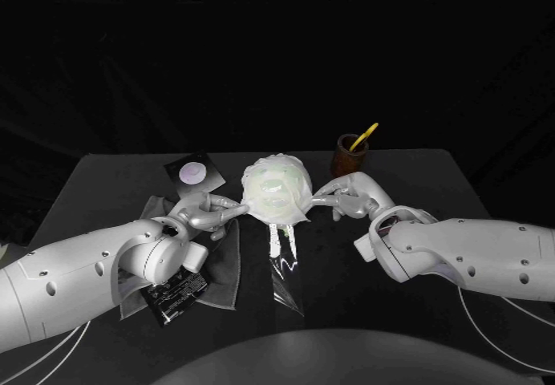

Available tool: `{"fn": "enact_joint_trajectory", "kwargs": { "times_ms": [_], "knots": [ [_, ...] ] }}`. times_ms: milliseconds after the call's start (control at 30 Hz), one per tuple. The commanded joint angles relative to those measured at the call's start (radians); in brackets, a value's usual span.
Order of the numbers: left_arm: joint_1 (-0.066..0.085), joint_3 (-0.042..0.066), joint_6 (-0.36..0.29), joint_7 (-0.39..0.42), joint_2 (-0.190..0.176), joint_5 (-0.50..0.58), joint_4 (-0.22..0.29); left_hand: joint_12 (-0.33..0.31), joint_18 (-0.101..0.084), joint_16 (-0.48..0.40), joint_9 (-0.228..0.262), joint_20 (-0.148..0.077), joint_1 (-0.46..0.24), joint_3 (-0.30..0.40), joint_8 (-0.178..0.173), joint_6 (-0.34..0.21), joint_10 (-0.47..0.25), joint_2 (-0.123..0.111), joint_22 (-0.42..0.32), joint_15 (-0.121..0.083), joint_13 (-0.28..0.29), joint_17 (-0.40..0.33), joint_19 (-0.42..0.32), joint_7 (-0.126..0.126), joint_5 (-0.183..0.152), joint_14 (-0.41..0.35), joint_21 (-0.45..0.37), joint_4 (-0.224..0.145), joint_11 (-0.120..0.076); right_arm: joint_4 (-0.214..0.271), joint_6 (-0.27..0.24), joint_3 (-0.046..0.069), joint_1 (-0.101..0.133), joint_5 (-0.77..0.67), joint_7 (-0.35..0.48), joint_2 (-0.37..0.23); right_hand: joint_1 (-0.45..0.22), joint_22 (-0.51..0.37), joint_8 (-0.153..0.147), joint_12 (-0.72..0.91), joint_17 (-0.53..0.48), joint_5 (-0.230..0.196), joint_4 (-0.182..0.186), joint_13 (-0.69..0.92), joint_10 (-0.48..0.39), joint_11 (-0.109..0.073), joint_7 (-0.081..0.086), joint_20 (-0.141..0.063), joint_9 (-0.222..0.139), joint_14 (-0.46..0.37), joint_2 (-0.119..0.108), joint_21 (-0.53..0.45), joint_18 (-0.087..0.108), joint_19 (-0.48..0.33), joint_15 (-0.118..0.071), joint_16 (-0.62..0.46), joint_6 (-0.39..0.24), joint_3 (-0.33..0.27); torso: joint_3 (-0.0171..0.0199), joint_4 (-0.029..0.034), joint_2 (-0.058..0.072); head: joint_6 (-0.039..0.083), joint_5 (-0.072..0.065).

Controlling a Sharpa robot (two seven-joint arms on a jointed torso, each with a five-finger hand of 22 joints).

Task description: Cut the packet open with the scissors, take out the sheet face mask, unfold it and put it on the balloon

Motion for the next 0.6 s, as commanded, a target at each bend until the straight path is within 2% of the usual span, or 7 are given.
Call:
{"fn": "enact_joint_trajectory", "kwargs": {
  "times_ms": [33, 267, 333, 367, 467, 500, 600],
  "knots": [
    [-0.002, 0.001, -0.004, 0.011, 0.0, -0.013, -0.002, 0.077, -0.001, 0.0, 0.008, -0.006, 0.053, 0.039, 0.009, 0.003, 0.159, 0.029, 0.004, -0.027, 0.181, 0.117, 0.007, 0.002, 0.005, 0.076, 0.007, 0.009, -0.086, 0.003, 0.001, 0.001, 0.0, -0.034, -0.015, -0.003, 0.035, 0.006, 0.006, 0.397, 0.146, 0.004, -0.024, 0.37, 0.168, -0.122, -0.01, -0.003, 0.039, 0.135, 0.055, 0.009, 0.007, 0.009, -0.08, 0.005, 0.01, -0.001, -0.0001, 0.0001, 0.0, 0.0, 0.002],
    [-0.003, 0.001, -0.018, 0.018, -0.001, -0.048, -0.012, 0.073, -0.001, -0.002, 0.02, -0.007, 0.029, 0.116, 0.013, -0.001, 0.161, -0.005, 0.007, -0.027, 0.187, 0.118, 0.009, 0.003, 0.005, 0.076, 0.007, 0.011, -0.085, 0.002, -0.001, 0.001, 0.0, -0.053, -0.031, -0.009, 0.036, 0.009, 0.009, 0.398, 0.15, 0.004, -0.027, 0.372, 0.169, -0.122, -0.01, -0.003, 0.042, 0.137, 0.056, 0.013, 0.007, 0.011, -0.08, 0.007, 0.009, 0.001, 0.0001, -0.0006, 0.0, 0.0, 0.004],
    [-0.003, 0.001, -0.02, 0.018, -0.001, -0.056, -0.015, 0.071, -0.001, -0.003, 0.032, -0.007, 0.0, 0.199, 0.017, -0.003, 0.163, -0.042, 0.009, -0.026, 0.194, 0.12, 0.011, 0.003, 0.006, 0.077, 0.007, 0.009, -0.084, 0.002, -0.003, 0.001, 0.0, -0.057, -0.034, -0.01, 0.036, 0.009, 0.009, 0.398, 0.15, 0.004, -0.027, 0.372, 0.169, -0.122, -0.01, -0.003, 0.042, 0.137, 0.056, 0.013, 0.007, 0.011, -0.08, 0.007, 0.009, 0.001, 0.0001, -0.0007, 0.0, 0.0, 0.004],
    [-0.003, 0.001, -0.022, 0.018, -0.001, -0.062, -0.016, 0.069, -0.001, -0.005, 0.044, -0.007, -0.03, 0.286, 0.021, -0.007, 0.166, -0.086, 0.011, -0.026, 0.201, 0.121, 0.012, 0.002, 0.011, 0.077, 0.008, 0.002, -0.085, 0.002, -0.004, 0.001, 0.0, -0.06, -0.037, -0.011, 0.036, 0.009, 0.009, 0.398, 0.15, 0.004, -0.027, 0.372, 0.169, -0.122, -0.01, -0.003, 0.042, 0.137, 0.056, 0.013, 0.007, 0.011, -0.08, 0.007, 0.009, 0.001, 0.0003, -0.0008, 0.0, 0.0, 0.005],
    [-0.003, 0.001, -0.026, 0.019, 0.0, -0.078, -0.022, 0.068, -0.001, -0.005, 0.052, -0.007, -0.052, 0.336, 0.025, -0.007, 0.167, -0.101, 0.012, -0.027, 0.204, 0.12, 0.012, 0.004, 0.004, 0.077, 0.008, 0.0, -0.084, 0.001, -0.007, 0.001, 0.0, -0.068, -0.043, -0.011, 0.036, 0.012, 0.01, 0.4, 0.15, 0.004, -0.029, 0.374, 0.17, -0.122, -0.01, -0.003, 0.044, 0.137, 0.056, 0.015, 0.006, 0.012, -0.08, 0.008, 0.009, 0.001, 0.0005, -0.0004, 0.0, 0.0, 0.003],
    [-0.003, 0.001, -0.026, 0.019, 0.0, -0.081, -0.023, 0.067, -0.002, -0.007, 0.067, -0.007, -0.09, 0.419, 0.033, -0.008, 0.169, -0.13, 0.014, -0.026, 0.209, 0.121, 0.014, 0.006, 0.011, 0.078, 0.008, -0.011, -0.086, 0.001, -0.007, 0.001, 0.0, -0.069, -0.044, -0.011, 0.036, 0.012, 0.01, 0.4, 0.15, 0.004, -0.029, 0.374, 0.17, -0.122, -0.01, -0.003, 0.044, 0.137, 0.056, 0.015, 0.006, 0.012, -0.08, 0.008, 0.009, 0.001, 0.0005, -0.0004, 0.0, 0.0, 0.002],
    [-0.003, 0.001, -0.025, 0.019, 0.001, -0.091, -0.029, 0.067, -0.002, -0.007, 0.071, -0.007, -0.1, 0.44, 0.034, -0.011, 0.17, -0.142, 0.015, -0.026, 0.211, 0.121, 0.014, 0.004, 0.002, 0.078, 0.009, -0.019, -0.084, 0.0, -0.005, 0.001, 0.0, -0.073, -0.046, -0.011, 0.036, 0.012, 0.01, 0.4, 0.15, 0.004, -0.029, 0.374, 0.17, -0.122, -0.01, -0.003, 0.044, 0.137, 0.056, 0.015, 0.006, 0.012, -0.08, 0.008, 0.009, 0.001, 0.0003, -0.0006, 0.0, 0.0, 0.001]
  ]
}}
